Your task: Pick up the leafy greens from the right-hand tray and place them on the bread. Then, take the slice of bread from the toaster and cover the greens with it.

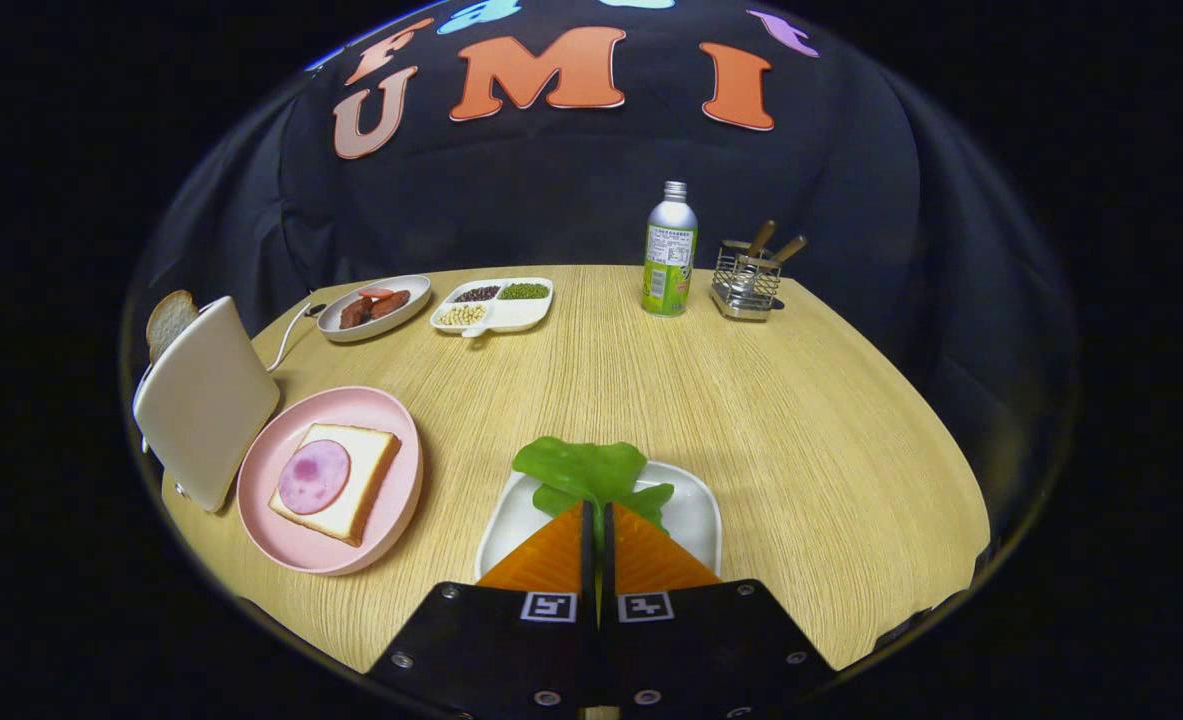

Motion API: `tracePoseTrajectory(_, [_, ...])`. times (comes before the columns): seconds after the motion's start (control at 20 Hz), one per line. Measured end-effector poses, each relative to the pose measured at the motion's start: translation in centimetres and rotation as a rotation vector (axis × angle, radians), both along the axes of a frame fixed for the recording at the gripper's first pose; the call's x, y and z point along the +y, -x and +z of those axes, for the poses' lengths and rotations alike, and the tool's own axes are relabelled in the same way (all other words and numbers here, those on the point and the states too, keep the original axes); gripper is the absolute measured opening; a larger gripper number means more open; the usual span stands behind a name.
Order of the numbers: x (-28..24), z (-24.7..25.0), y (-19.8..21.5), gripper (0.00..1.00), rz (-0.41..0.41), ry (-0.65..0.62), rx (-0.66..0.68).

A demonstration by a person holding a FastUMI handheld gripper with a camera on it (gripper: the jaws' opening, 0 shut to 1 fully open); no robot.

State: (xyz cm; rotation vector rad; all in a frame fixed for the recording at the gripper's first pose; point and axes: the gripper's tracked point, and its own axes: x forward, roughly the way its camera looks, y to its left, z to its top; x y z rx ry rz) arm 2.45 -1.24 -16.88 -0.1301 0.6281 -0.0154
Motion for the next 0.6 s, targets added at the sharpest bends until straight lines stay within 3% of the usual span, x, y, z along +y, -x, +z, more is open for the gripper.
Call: tracePoseTrajectory(0.6, [7.5,3.1,-0.7,0.01,0.113,0.017,-0.051])
